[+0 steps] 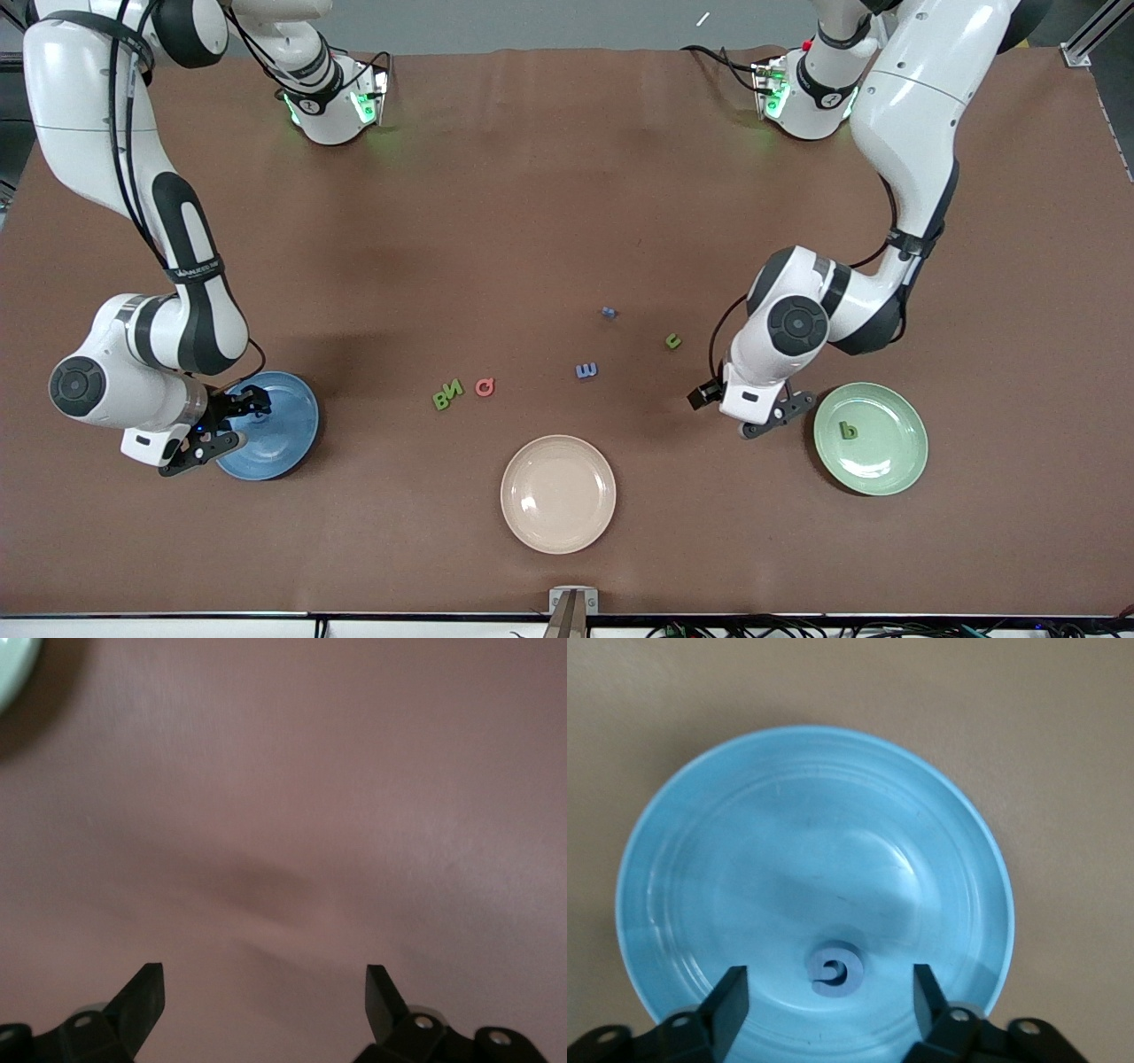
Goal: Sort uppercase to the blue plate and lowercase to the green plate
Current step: 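Grasp the green c with the left gripper while the right gripper grasps N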
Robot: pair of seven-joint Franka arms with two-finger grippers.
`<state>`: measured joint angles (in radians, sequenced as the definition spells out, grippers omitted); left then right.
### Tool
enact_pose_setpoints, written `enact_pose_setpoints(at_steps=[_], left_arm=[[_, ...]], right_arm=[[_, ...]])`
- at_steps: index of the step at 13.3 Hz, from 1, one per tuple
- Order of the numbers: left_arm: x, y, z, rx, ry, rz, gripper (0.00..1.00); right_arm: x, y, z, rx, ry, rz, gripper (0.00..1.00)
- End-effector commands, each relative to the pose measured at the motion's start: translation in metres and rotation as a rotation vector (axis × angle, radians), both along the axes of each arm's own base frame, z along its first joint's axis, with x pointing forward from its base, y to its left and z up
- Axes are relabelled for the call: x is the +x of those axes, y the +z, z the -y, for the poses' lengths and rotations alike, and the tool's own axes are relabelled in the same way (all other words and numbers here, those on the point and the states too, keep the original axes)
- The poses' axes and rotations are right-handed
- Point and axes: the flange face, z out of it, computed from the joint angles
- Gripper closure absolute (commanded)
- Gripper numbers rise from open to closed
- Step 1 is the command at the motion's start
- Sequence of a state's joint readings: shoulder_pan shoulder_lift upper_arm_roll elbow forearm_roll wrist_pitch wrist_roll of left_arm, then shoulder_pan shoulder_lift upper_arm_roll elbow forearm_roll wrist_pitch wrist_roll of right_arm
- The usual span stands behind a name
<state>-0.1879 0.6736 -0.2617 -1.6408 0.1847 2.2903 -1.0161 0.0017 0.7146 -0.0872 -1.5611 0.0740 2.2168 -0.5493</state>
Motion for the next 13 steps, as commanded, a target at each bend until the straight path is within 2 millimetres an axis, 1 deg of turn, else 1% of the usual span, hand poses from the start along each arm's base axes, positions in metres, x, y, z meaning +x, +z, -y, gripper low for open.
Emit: enact_pose_setpoints(at_steps=[1, 2, 3, 4, 5, 6, 7, 9, 11, 13], left_arm=[[-0.021, -0.004, 0.020, 0.023, 0.097, -0.021, 0.01], [-0.026, -0.007, 0.023, 0.033, 0.159, -0.025, 0.02], [-0.036, -0.010, 0.027, 0.048, 0.182, -0.037, 0.03], [-0.044, -0.008, 0.027, 0.055, 0.184, -0.040, 0.04], [-0.051, -0.011, 0.025, 0.064, 0.181, -0.051, 0.05], [-0.057, -0.011, 0.020, 0.071, 0.186, -0.056, 0.08], [-0.064, -0.016, 0.016, 0.078, 0.186, -0.066, 0.12], [-0.072, -0.023, 0.015, 0.060, 0.192, -0.057, 0.19], [-0.085, -0.035, 0.019, 0.007, 0.244, -0.010, 0.19], [-0.089, -0.041, 0.021, -0.008, 0.237, 0.001, 0.20]], right_arm=[[0.005, 0.017, -0.019, 0.002, -0.058, 0.017, 0.15], [0.005, 0.021, -0.037, 0.003, -0.097, 0.017, 0.15], [0.004, 0.028, -0.054, 0.002, -0.136, 0.009, 0.15], [0.000, 0.028, -0.070, -0.002, -0.187, -0.022, 0.15], [-0.002, 0.029, -0.088, 0.002, -0.236, -0.036, 0.15], [-0.004, 0.028, -0.111, 0.018, -0.302, -0.044, 0.15], [-0.006, 0.027, -0.132, 0.024, -0.366, -0.052, 0.15], [-0.013, 0.026, -0.177, 0.049, -0.485, -0.071, 0.15], [-0.021, 0.024, -0.225, 0.054, -0.573, -0.068, 0.15], [-0.022, 0.022, -0.257, 0.071, -0.655, -0.018, 0.15]])
